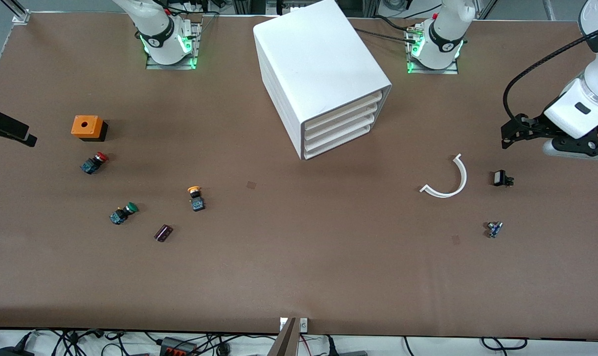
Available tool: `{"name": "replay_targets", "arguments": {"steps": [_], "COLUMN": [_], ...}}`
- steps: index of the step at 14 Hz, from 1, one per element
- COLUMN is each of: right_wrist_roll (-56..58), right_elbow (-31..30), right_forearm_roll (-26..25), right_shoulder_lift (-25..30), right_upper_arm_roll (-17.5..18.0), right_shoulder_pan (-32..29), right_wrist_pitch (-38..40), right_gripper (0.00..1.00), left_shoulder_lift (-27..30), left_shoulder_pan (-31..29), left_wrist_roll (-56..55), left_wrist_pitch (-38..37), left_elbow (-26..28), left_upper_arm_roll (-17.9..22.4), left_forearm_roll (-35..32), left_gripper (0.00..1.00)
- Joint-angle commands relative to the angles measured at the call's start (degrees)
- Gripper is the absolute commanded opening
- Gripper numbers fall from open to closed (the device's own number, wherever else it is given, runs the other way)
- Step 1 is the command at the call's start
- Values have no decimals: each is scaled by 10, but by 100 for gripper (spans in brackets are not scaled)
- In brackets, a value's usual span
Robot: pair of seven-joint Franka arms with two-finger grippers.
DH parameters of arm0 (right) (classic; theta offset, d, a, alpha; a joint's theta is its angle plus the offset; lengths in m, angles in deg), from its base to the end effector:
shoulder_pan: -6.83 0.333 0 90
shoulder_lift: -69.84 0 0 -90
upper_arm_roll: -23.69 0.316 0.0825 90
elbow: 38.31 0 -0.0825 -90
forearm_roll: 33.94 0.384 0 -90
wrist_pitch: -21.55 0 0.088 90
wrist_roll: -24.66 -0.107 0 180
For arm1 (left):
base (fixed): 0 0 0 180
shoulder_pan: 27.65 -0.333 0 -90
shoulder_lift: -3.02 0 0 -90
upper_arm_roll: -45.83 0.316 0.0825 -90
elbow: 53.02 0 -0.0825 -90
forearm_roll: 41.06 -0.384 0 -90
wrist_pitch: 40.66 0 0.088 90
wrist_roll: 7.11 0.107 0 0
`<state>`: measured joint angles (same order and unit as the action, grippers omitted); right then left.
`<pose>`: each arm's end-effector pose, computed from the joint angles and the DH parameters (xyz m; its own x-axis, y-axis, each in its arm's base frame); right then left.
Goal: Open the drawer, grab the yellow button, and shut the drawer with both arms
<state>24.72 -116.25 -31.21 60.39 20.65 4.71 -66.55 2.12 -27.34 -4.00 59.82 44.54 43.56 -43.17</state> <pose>0.6006 -0.0460 0.6254 0.9962 -0.0865 0.0127 -0.0859 -0.9955 -0.0389 0.5707 -0.0223 0.5690 0.9938 -0.1057 0.0331 -0.1045 -0.9938 -0.0376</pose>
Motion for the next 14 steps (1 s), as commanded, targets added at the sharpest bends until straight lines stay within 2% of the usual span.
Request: {"name": "replay_targets", "arguments": {"steps": [1,2,7,14], "right_wrist_roll": [-5,-5,-4,14], "right_elbow": [-46,-51,-153,-157], "right_forearm_roll": [-11,-11,-28,-57], "right_shoulder_lift": [36,41,109,111], "right_upper_arm_roll": [5,5,6,10], "right_shoulder_pan": [-2,-2,-1,-2], "right_wrist_pitch": [-18,-16,-52,-27], "right_gripper": [100,100,100,100], "left_shoulder_lift": [27,24,22,23], "left_shoulder_pan": [0,4,5,6], "left_wrist_roll": [12,11,8,4], "left_wrist_pitch": [10,10,5,-13], "left_elbow": [31,28,25,21], "left_upper_arm_roll": [-1,-1,-3,-15], "left_forearm_roll": [3,3,1,0], "left_gripper": [100,100,100,100]}}
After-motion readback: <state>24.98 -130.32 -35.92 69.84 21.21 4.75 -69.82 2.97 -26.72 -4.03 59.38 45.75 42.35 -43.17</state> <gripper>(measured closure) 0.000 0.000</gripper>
